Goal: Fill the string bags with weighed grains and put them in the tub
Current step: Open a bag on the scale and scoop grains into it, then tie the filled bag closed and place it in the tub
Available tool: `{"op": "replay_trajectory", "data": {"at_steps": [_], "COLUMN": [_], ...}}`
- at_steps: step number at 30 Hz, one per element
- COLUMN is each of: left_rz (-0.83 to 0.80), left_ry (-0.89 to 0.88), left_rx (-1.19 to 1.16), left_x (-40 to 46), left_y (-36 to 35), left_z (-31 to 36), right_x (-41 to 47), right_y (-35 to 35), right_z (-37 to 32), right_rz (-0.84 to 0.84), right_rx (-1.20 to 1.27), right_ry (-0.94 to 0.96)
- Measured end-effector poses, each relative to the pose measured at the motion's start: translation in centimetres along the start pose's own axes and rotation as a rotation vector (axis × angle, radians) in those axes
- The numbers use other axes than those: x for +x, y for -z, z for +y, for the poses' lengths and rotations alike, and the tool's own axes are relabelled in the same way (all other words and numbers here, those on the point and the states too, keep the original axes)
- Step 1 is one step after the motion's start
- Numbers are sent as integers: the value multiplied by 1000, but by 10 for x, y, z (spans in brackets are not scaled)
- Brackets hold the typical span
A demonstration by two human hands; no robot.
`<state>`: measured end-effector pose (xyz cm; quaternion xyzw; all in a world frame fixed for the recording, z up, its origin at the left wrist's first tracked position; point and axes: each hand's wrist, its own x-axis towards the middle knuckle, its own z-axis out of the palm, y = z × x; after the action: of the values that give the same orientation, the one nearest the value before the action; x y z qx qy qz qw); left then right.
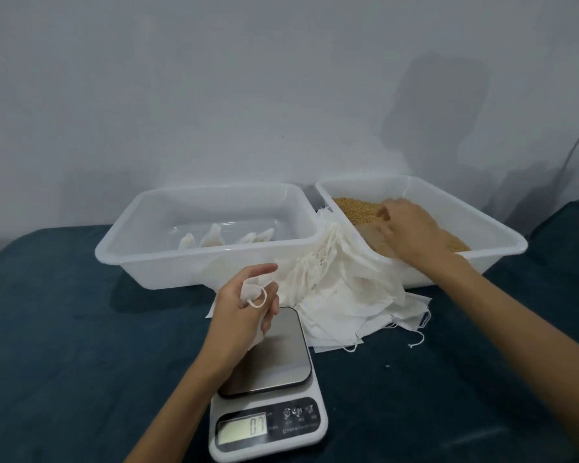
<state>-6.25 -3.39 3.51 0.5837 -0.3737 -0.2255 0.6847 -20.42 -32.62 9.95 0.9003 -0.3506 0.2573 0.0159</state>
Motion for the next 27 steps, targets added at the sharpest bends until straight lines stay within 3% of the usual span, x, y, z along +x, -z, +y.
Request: {"op": "replay_trajectory", "data": {"at_steps": [2,5,8,13,20,23,27], "left_rz": [3,43,117,210,156,100,-1], "left_ry": [12,-38,-126,-232,-209,-249,-265], "left_rx": [-12,91,277,431,451,497,515], "left_x": [0,1,-1,0,1,0,-2], "left_y": [-2,-2,4,7,5,4,-4], "left_z": [-1,-2,-4,-6,-9,-8,-2], "right_x": [-32,-83,-111,-109,-96,-90,-85], "right_y": [11,15,5,-18,-35,-38,-40], "right_z": [-50,-118,-156,-166,-139,-129,-120], "right_rz": [34,-183,-281,-143,-542,-467,-316], "right_rx": [441,918,1015,1068,1930,2155,2167], "right_ry": [131,214,211,180,-110,-262,-394]}}
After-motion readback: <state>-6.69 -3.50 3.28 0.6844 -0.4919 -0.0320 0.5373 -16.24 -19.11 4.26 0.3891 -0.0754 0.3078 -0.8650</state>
